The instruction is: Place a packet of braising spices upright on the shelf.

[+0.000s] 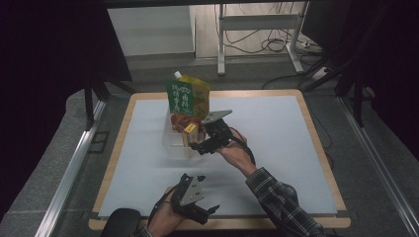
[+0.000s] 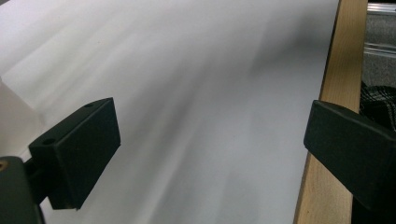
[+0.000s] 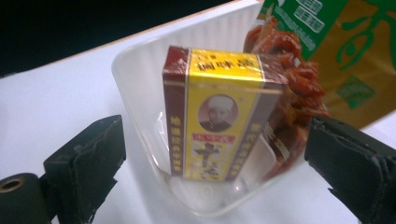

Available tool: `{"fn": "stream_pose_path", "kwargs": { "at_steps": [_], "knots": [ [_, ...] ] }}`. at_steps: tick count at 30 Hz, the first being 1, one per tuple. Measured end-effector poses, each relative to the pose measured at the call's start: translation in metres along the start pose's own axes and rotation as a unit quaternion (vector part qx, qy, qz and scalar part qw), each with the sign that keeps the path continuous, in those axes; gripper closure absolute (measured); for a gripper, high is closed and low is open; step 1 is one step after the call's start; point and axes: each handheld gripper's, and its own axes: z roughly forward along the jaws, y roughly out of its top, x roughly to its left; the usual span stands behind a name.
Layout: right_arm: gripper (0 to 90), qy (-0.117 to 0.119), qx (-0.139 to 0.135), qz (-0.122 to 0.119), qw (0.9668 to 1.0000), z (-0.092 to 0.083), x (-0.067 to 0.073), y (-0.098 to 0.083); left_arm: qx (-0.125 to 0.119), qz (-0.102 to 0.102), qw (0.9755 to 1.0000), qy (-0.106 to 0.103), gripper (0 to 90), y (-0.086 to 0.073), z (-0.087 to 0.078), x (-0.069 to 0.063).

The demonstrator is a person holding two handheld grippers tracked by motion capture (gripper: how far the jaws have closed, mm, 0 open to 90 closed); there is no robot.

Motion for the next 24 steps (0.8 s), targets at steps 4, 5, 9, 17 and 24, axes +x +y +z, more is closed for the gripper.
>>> {"fn": "stream_pose_path", "kwargs": {
  "at_steps": [4,5,9,17,24],
  "knots": [
    [5.3,-0.006,0.005,-0.003,1.0000,-0.007,-0.003,-0.005,-0.002,-0.001,1.0000,0.000,3.1,0.000,0.000,0.000],
    [5.3,-0.008,0.006,-0.002,0.9999,-0.008,-0.003,-0.006,-0.002,-0.001,1.0000,0.000,3.1,0.000,0.000,0.000],
    [5.2,-0.012,0.011,-0.003,0.9999,-0.014,-0.005,-0.010,-0.002,0.002,1.0000,0.002,2.8,0.000,0.000,0.000],
    [3.1,-0.020,0.020,0.001,0.9996,-0.030,-0.009,-0.023,-0.002,0.003,1.0000,0.003,2.8,0.000,0.000,0.000],
    [0.6,-0.026,0.028,0.005,0.9993,-0.046,-0.011,-0.036,0.000,0.003,1.0000,0.006,2.7,0.000,-0.001,0.001]
  ]
}}
